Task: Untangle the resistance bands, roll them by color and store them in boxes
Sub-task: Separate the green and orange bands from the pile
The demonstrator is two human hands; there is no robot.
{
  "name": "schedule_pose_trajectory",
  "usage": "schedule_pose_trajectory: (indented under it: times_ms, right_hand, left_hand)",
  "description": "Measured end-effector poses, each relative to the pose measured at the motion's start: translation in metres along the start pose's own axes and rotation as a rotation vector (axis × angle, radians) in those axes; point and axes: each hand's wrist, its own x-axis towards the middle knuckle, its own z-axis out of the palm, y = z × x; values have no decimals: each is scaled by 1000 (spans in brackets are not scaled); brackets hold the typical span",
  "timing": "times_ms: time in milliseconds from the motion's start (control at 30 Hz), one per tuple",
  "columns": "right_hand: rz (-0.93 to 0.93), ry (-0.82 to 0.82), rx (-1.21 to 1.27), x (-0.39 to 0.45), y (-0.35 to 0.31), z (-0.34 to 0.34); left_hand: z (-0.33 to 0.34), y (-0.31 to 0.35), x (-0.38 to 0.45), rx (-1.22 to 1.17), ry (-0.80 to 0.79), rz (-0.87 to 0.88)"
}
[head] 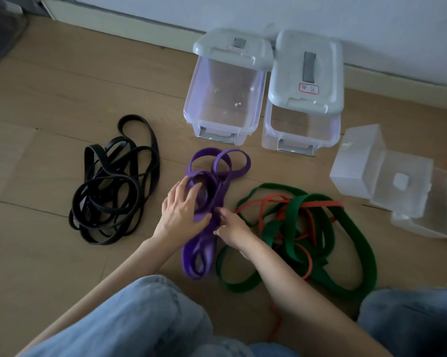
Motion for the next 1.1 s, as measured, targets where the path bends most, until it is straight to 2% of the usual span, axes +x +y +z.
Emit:
schedule_pose_trajectory:
  times_ms: [33,100,233,300,367,433,467,567,733,900,1000,1100]
  right_hand:
    - [14,-35,73,-1,2,-2]
    - [-19,47,50,-7,6,-13]
    - [-152,497,59,-29,20,-55]
    - [-188,737,-120,-40,27,-80]
    - [-89,869,-338,-45,37,-97]
    - [122,824,-400,-46,45,-107]
    - [178,754,-332,-45,49,-109]
    - [100,658,-89,-40,59,-111]
    - [61,704,-29,-31,69,-120]
    - [54,597,397,-36,69,-110]
    - [-58,566,450,-55,80,-103]
    - [-77,703,300,-74,91,-121]
  left_hand:
    - [-1,1,-3,50,0,35]
    - [-4,3,-7,116,49,90]
    - [-10,17,-3,93,75,220]
    - [-8,30,4,74,21,279]
    - [-5,43,11,52,-62,297]
    - [0,56,17,2,-115,287]
    - [3,62,19,-29,-131,285]
    - [13,79,26,-105,-187,306]
    - [22,100,48,-182,-310,274]
    - [42,120,67,-161,-428,214]
    - [62,127,64,13,-592,150]
    - [59,138,54,-21,-757,111]
